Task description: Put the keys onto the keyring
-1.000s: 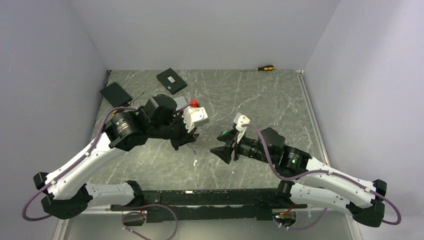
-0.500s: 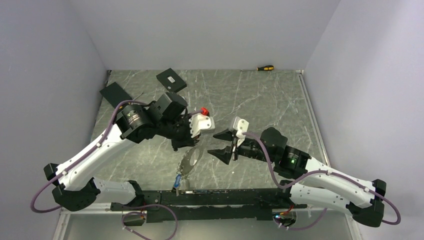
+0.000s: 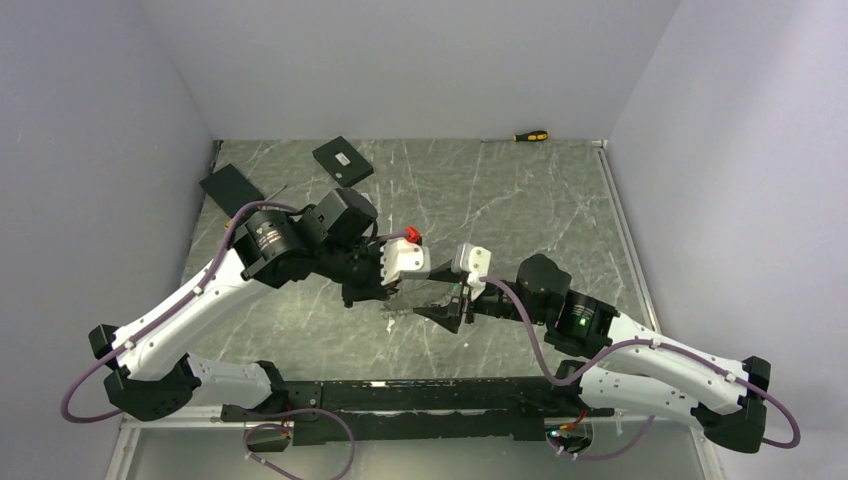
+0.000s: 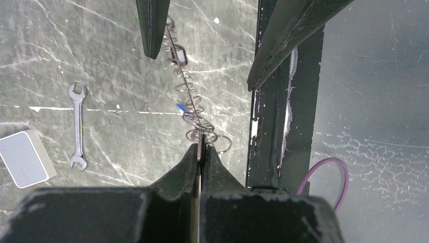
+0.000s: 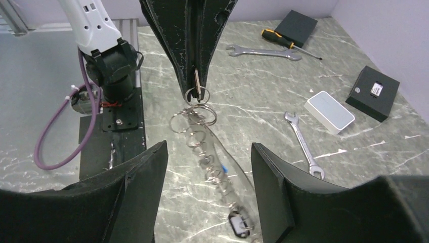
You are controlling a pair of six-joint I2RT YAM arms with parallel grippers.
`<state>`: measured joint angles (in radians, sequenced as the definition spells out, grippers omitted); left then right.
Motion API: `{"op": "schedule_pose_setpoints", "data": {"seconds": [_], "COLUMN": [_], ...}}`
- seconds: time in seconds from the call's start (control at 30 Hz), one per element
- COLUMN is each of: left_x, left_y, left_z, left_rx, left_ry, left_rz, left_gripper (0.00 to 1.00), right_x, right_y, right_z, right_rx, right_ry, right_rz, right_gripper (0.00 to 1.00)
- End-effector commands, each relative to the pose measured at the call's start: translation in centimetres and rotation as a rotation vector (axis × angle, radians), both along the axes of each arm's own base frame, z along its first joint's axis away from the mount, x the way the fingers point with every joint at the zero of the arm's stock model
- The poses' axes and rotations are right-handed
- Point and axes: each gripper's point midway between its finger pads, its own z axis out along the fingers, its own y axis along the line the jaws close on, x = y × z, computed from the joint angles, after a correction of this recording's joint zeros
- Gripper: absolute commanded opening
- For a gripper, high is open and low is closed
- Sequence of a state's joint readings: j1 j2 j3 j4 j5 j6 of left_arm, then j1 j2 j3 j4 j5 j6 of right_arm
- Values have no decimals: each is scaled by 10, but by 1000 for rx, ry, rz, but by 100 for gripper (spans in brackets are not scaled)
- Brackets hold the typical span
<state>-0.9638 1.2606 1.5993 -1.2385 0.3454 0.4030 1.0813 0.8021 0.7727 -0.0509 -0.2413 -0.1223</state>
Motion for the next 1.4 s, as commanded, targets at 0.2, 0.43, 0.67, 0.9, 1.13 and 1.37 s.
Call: {"op": "schedule_pose_setpoints", "data": {"seconds": [0.2, 0.43, 0.67, 0.9, 1.13, 1.37], "left_x": [-2, -9, -17, -26, -34, -39], "left_y": [-13, -10, -7, -7, -6, -7], "left_z": [21, 24, 25, 26, 28, 29], "left_rx": [-89, -108, -126, -146, -161, -169], "left_ry": [-58, -58, -58, -48, -44, -37], "left_rz": [-89, -110, -136, -179, -207, -228], "left_gripper": [0, 0, 0, 0, 0, 0], "right_x": [3, 1, 0, -9, -26, -34], "right_y": [3, 9, 13, 17, 25, 39], "right_z": [9, 10, 15, 27, 34, 27], "right_rx": [6, 2, 9, 0, -4, -32], "right_ry": [-60, -72, -88, -122, -119, -93], "right_rz": [9, 40, 62, 129, 252, 343], "right_gripper": [64, 64, 61, 52, 45, 37]}}
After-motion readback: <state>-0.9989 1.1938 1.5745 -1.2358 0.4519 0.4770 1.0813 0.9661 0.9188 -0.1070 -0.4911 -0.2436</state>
